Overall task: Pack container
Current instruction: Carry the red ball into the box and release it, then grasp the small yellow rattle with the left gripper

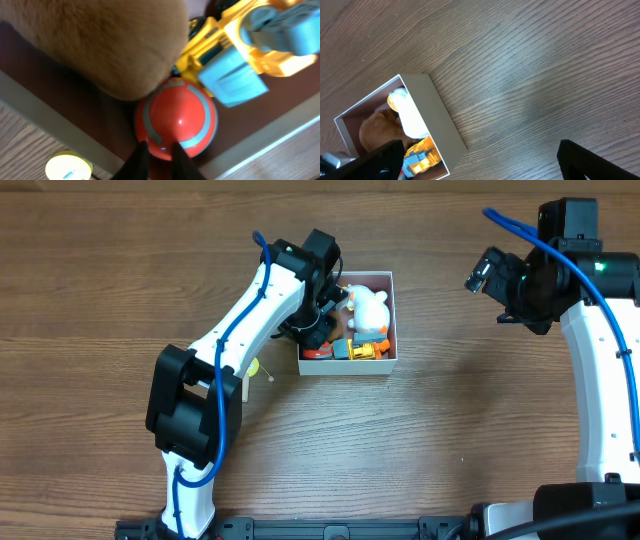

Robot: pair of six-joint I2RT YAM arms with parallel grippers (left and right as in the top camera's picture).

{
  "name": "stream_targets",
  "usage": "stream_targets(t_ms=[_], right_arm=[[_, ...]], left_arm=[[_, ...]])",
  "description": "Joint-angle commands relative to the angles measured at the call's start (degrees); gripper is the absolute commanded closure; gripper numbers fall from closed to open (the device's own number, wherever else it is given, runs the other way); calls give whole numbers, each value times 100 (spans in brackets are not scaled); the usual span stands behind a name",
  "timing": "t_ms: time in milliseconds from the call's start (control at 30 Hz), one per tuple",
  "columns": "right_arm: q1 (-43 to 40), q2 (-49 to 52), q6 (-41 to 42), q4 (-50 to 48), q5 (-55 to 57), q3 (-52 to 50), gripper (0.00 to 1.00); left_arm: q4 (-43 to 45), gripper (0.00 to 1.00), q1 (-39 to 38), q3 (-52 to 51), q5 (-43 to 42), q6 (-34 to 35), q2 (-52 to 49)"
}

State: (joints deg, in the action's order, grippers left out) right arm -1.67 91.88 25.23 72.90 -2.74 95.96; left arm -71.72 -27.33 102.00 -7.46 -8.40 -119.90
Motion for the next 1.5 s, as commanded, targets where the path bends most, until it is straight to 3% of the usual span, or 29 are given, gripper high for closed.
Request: stream_targets(t_ms=[0,67,167,333,467,533,700,733,967,1167,1300,1467], right_arm=[[0,-13,-17,-37,52,-2,0],[0,-13,-17,-35,52,-2,0],[0,-13,-20,-37,76,-2,0],[0,-13,-20,-31,74,-2,0],[0,-13,-20,15,74,-2,0],[0,-13,-20,48,72,-2,0],[0,-13,-17,46,72,-2,0],[0,-13,-17,48,74,-2,0],[0,-13,-20,52,74,-2,0],[0,-13,-17,22,72,-2,0],[0,-13,-17,28,74,-2,0],[0,-13,-17,48,216,-2,0]], left_arm=[[111,79,-7,-236,-111,26,149],[98,86,-7,-186,-114,33,155],[-243,72,-2,433,-111,138,195],[-1097,59,44,1897,-87,138,341],[-1740,32,271,2581,-90,168,479],[-2103,34,629,2564,-94,350,520],[-2271,43,1552,1847,-485,855,516],[-2166,51,1718,1510,-444,1005,516],[-1825,55,2114,1104,-214,1274,903],[-1884,46,2116,682,111,1530,2643],[-1250,39,2116,-702,234,1775,3311],[221,40,2090,-2728,-173,1893,3289]])
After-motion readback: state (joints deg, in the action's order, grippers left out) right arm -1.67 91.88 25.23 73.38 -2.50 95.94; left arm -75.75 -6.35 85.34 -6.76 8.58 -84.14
